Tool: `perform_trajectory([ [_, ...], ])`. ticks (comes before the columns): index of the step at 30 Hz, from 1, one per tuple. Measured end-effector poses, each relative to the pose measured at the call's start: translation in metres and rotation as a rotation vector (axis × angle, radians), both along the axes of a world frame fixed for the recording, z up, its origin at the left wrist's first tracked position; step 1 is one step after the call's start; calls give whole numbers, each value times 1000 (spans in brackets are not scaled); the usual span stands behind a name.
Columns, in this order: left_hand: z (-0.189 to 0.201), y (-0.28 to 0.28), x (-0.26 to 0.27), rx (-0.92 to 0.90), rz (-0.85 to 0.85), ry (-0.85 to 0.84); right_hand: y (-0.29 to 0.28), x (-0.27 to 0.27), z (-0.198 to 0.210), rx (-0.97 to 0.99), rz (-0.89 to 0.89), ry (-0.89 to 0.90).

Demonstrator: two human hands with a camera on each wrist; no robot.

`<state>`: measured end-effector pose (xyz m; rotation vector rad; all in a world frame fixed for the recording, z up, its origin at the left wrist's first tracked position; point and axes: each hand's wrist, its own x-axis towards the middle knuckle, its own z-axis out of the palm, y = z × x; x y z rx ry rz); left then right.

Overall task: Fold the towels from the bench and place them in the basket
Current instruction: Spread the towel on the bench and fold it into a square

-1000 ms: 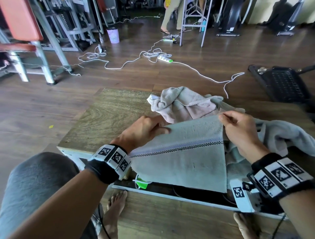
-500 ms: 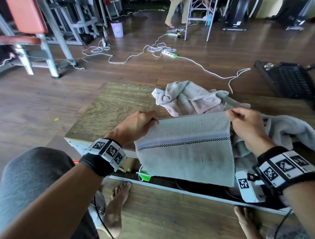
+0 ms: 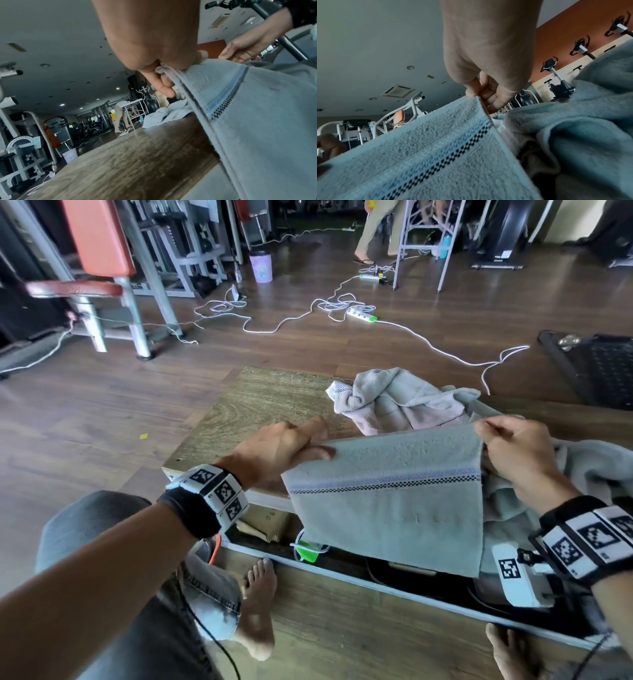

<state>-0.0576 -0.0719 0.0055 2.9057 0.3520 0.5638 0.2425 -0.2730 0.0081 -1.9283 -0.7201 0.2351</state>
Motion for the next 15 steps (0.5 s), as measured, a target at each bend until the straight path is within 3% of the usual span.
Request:
perform_trajectory([
  [6, 51, 19, -23, 62, -61, 50, -6, -10, 30, 117, 21, -49],
  [10, 100, 41, -31, 189, 41, 42, 14, -9, 61, 141, 32, -75],
  [15, 166, 53, -31, 286, 196, 40, 53, -12, 133, 248, 61, -30],
])
